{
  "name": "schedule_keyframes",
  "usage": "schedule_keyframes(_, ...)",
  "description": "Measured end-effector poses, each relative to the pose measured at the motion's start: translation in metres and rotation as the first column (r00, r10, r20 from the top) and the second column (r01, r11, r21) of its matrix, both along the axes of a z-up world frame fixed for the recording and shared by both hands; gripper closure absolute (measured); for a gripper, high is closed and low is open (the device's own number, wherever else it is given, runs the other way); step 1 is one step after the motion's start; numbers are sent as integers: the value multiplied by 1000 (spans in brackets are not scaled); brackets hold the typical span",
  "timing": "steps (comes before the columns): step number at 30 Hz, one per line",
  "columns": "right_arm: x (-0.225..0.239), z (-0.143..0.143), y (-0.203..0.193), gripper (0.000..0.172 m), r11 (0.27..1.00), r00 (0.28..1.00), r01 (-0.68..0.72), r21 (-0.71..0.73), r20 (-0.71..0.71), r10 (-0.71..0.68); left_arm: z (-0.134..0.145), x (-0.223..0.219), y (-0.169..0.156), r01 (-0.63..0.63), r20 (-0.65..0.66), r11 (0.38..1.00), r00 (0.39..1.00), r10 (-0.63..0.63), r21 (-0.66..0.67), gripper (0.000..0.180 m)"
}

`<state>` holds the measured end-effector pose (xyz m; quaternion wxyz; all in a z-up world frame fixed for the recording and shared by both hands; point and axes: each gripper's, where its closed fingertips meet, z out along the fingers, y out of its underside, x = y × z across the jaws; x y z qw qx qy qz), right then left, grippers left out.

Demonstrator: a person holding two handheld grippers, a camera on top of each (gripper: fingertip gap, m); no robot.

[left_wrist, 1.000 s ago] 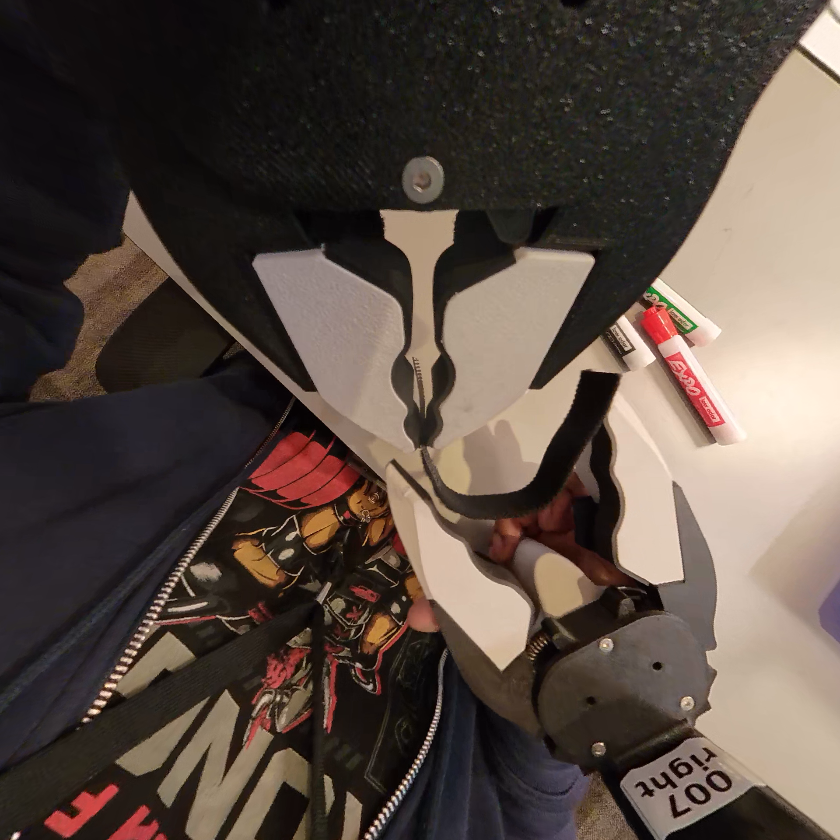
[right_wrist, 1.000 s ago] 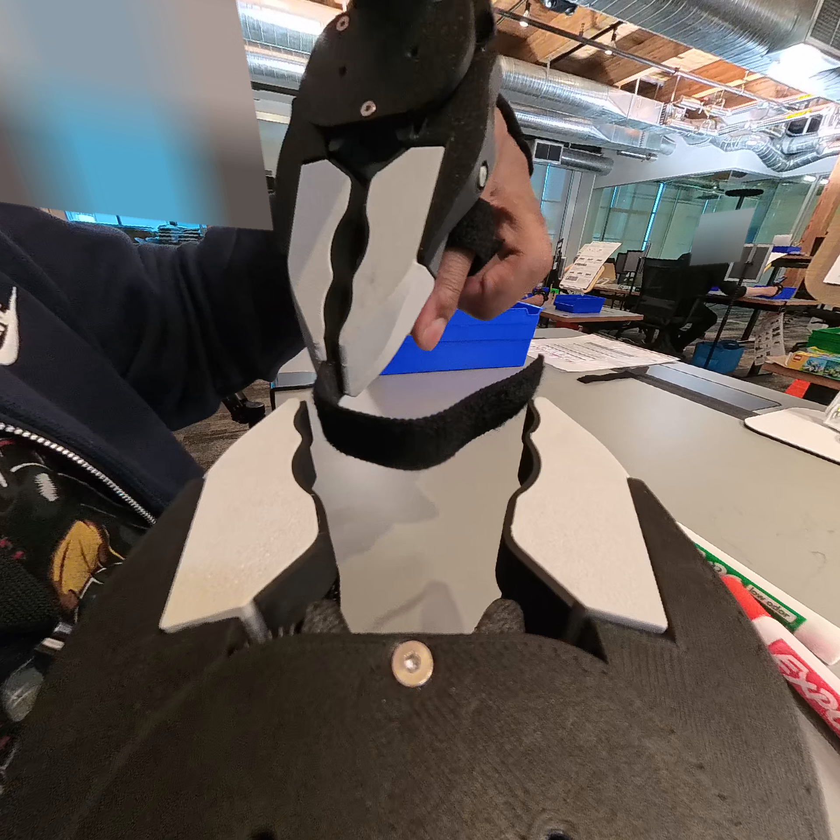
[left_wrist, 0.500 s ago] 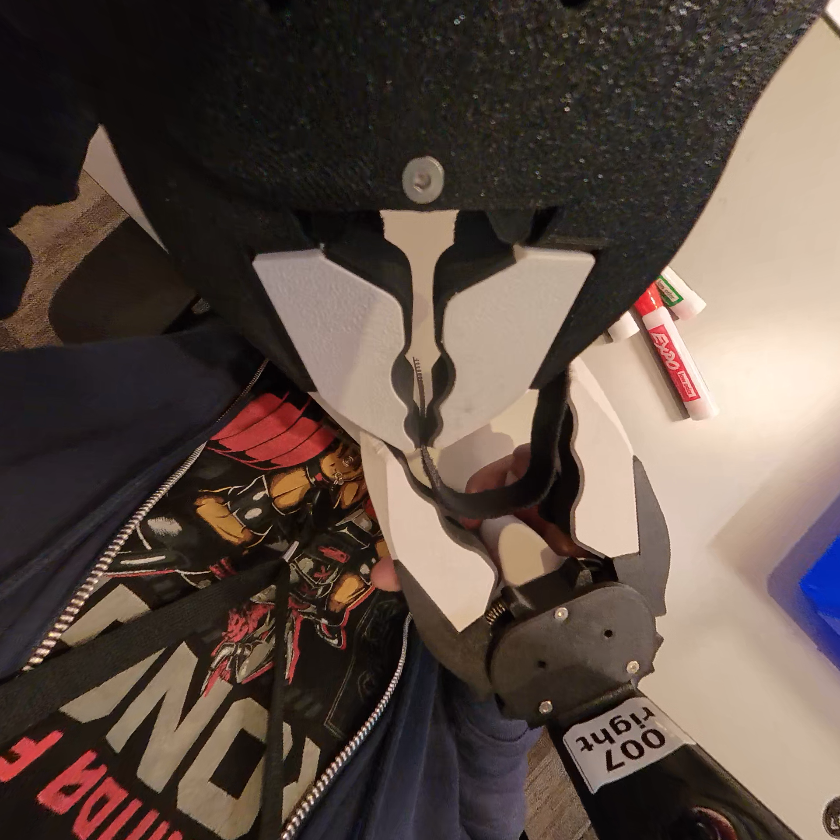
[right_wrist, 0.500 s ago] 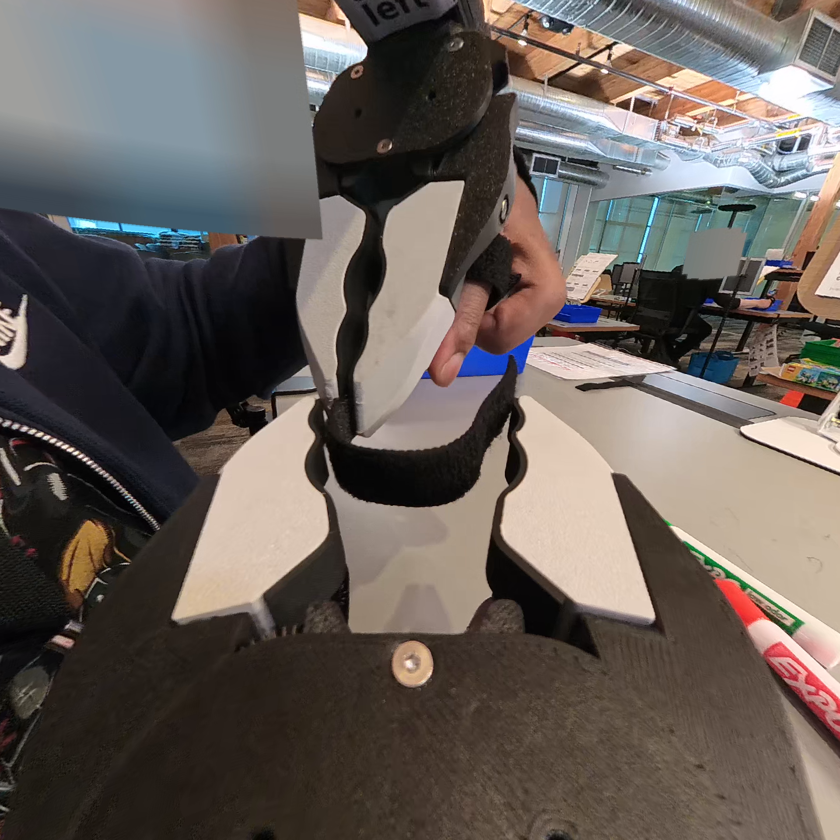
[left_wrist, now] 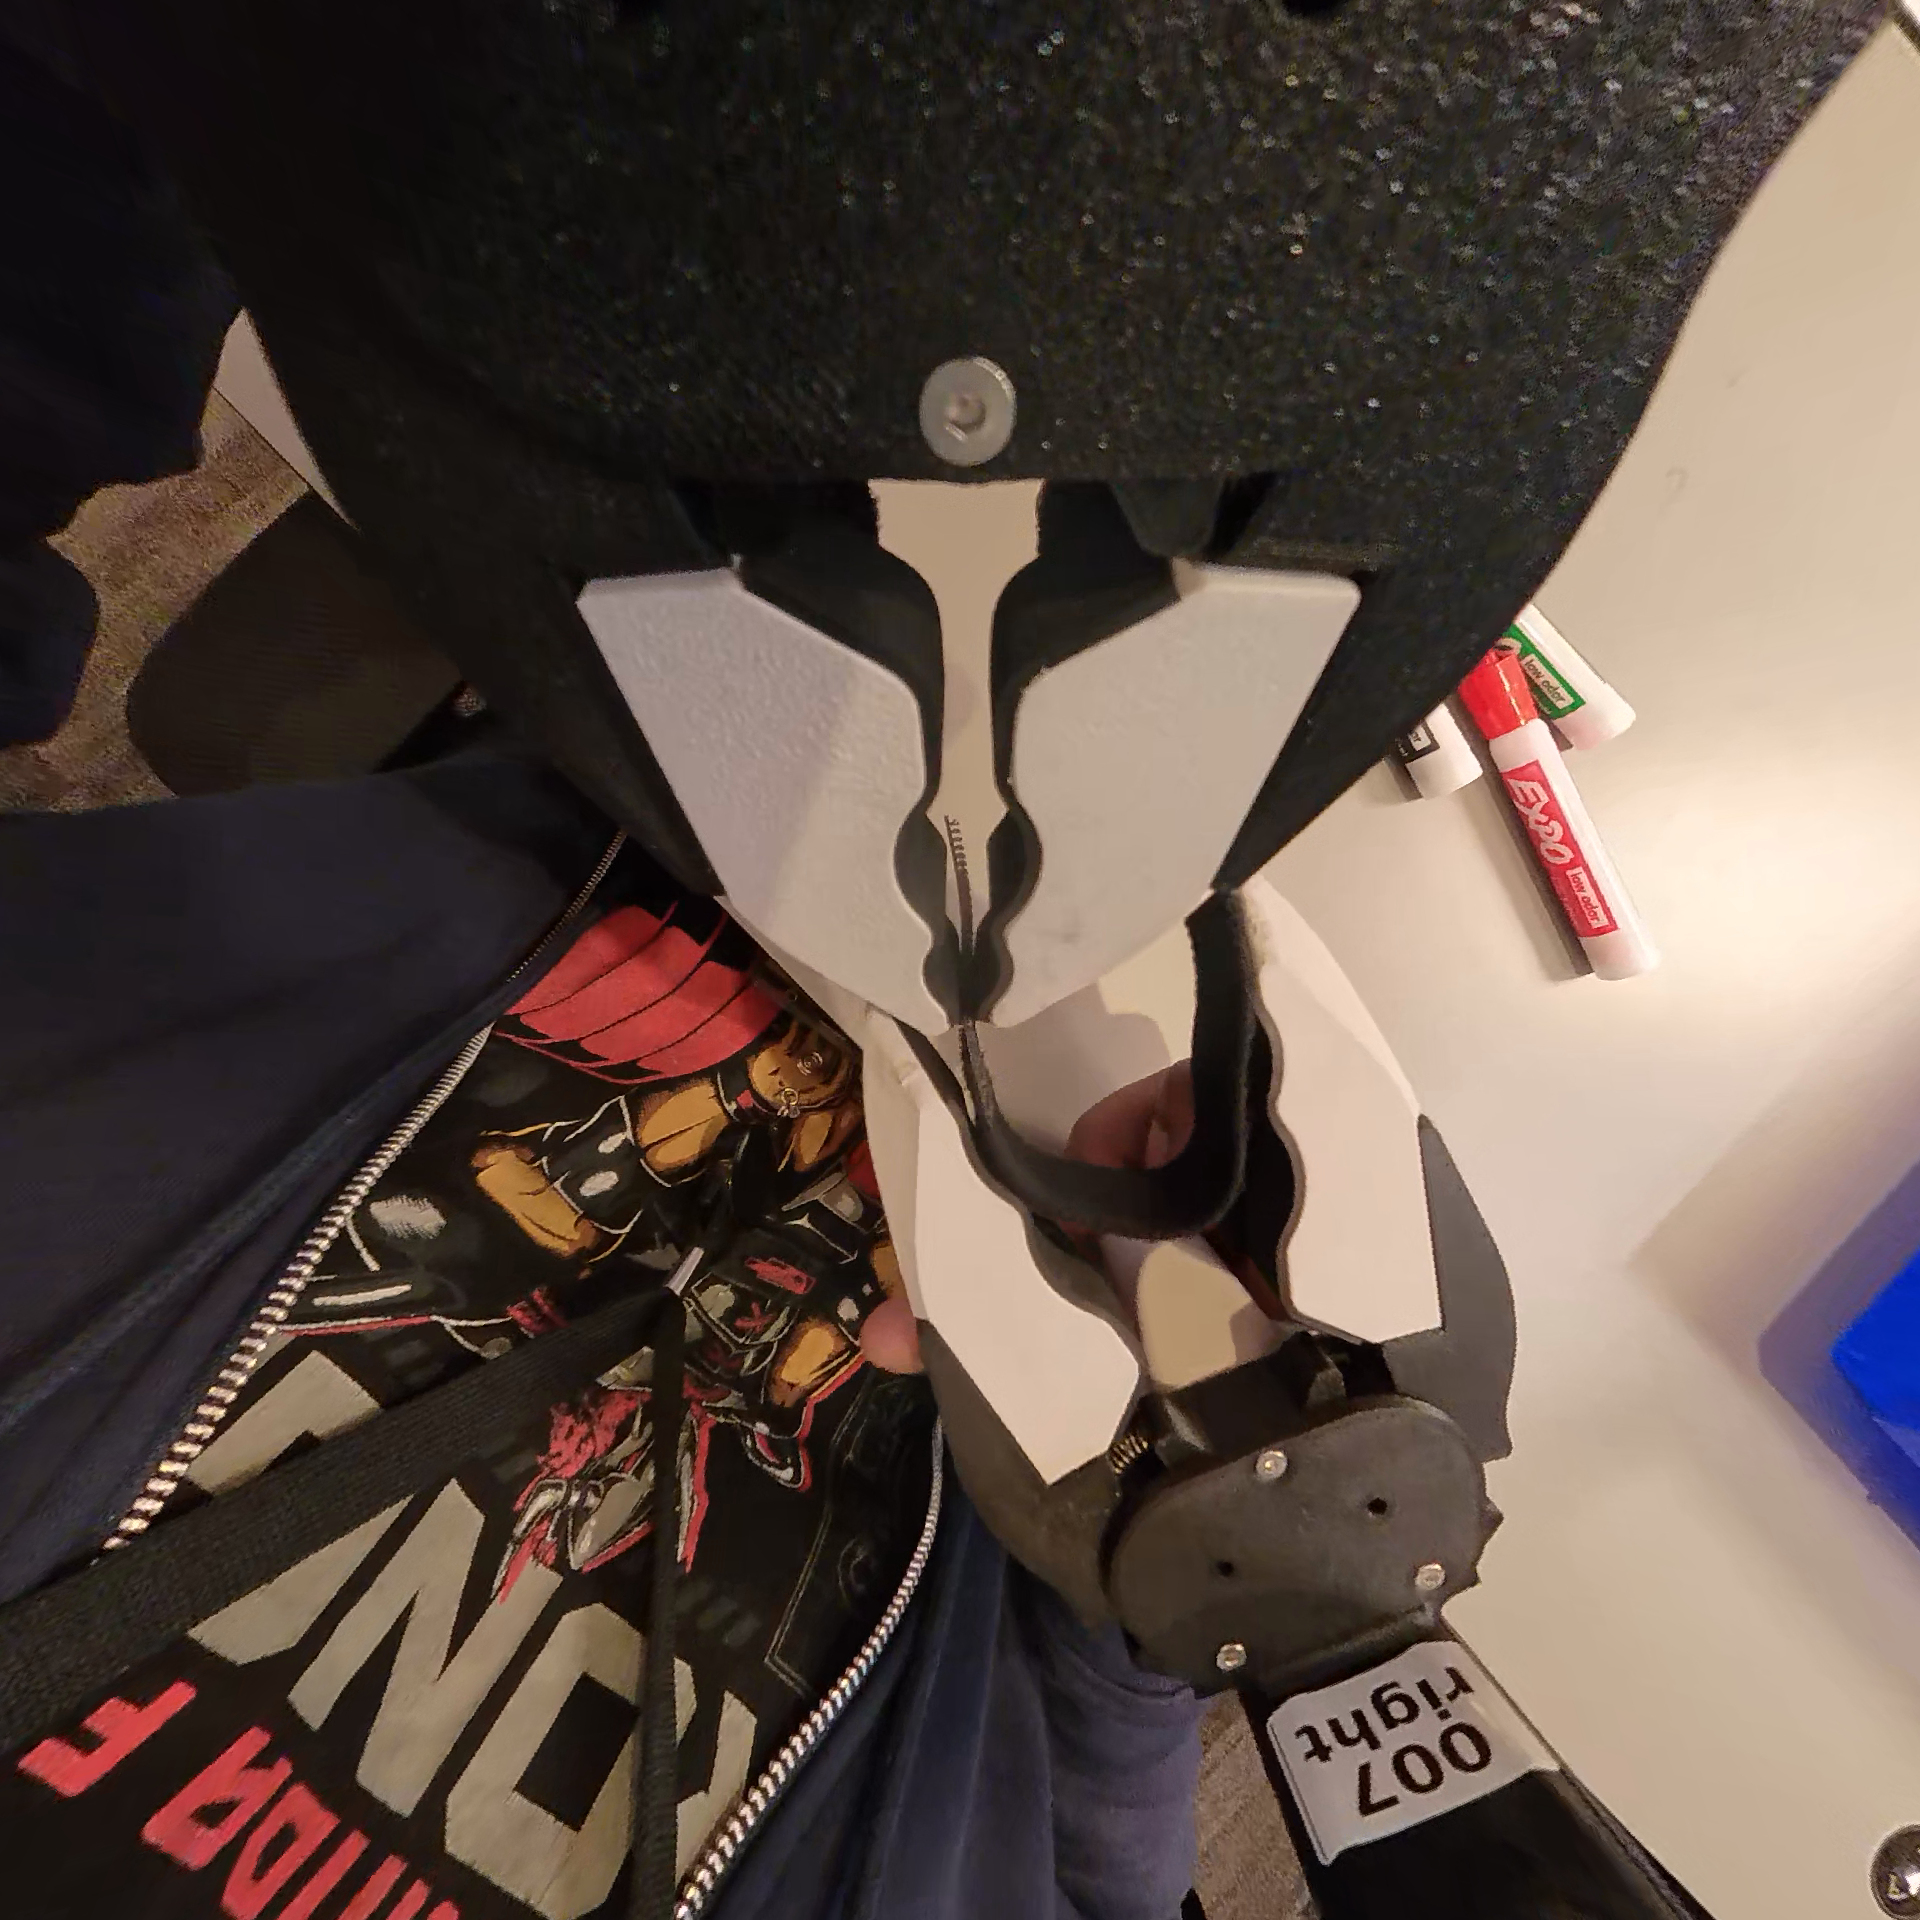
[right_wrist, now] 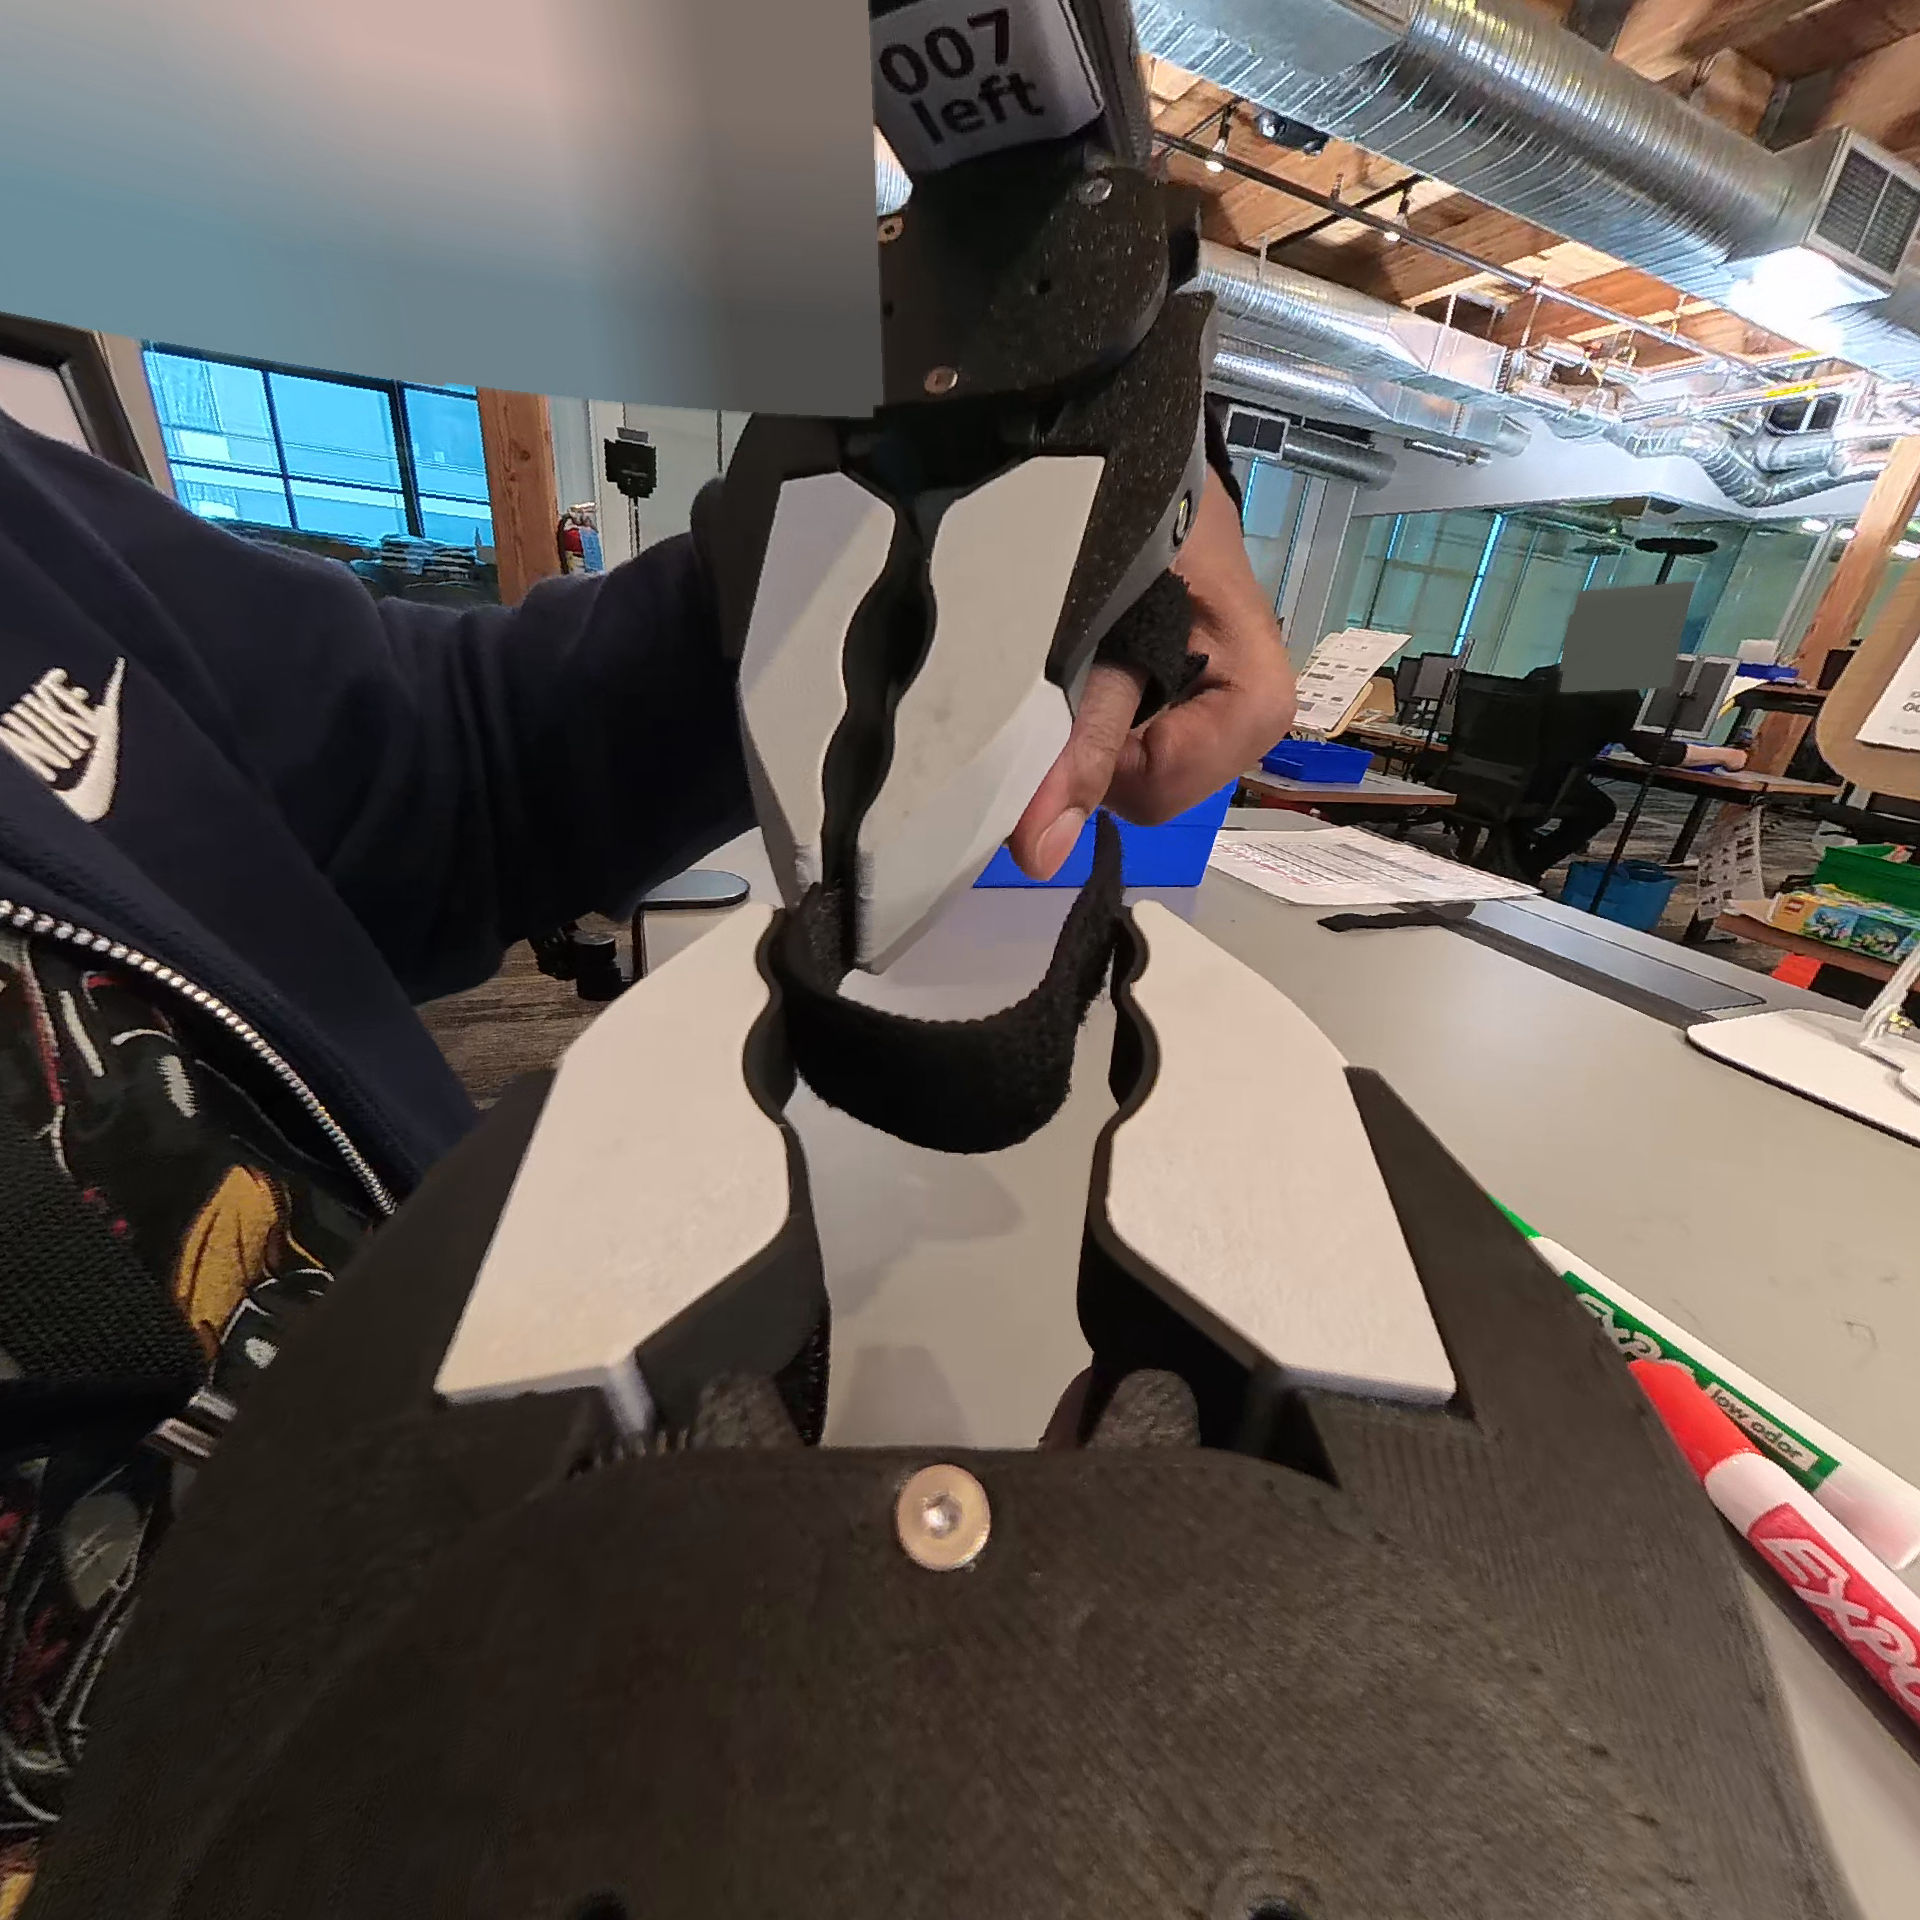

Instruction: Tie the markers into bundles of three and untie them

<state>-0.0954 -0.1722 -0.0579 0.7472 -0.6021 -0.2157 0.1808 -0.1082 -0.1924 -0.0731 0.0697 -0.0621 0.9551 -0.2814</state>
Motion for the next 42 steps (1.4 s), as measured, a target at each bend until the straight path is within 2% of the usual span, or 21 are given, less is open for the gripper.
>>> schedule_keyframes(12, 2, 2, -2, 120, 1000, 1000, 12, 22, -10, -12, 5, 0, 5, -63, 35, 997, 997, 65, -36, 176)
schedule_keyframes(16, 3, 3, -3, 122, 999, 1000, 17, 28, -17, -16, 8, -1, 7, -84, 40, 994, 995, 87, -63, 164)
schedule_keyframes(20, 6, 4, -3, 124, 999, 999, 19, 31, -38, -18, 16, -1, 10, -120, 75, 984, 989, 130, -132, 159)
schedule_keyframes(25, 5, 4, -3, 124, 999, 999, 14, 30, -33, -13, 33, 9, 19, -200, 167, 939, 953, 253, -279, 145)
schedule_keyframes(29, 5, 4, -4, 124, 999, 999, 12, 31, -34, -11, 41, 19, 25, -265, 190, 877, 912, 363, -401, 143)
schedule_keyframes(32, 5, 4, -4, 124, 999, 999, 16, 34, -33, -15, 47, 26, 30, -307, 228, 811, 856, 464, -498, 141)
schedule_keyframes(35, 7, 5, -3, 124, 999, 999, 28, 36, -38, -27, 60, 28, 36, -313, 239, 676, 769, 593, -668, 137)
schedule_keyframes(39, 9, 5, -2, 124, 998, 998, 45, 35, -41, -44, 70, 23, 48, -242, 249, 476, 610, 752, -845, 128)
schedule_keyframes(41, 12, 5, -1, 124, 998, 997, 61, 32, -46, -59, 68, 19, 50, -191, 250, 423, 570, 782, -886, 126)
schedule_keyframes(42, 13, 5, -1, 124, 997, 997, 66, 30, -51, -64, 64, 17, 49, -173, 264, 422, 560, 785, -890, 126)
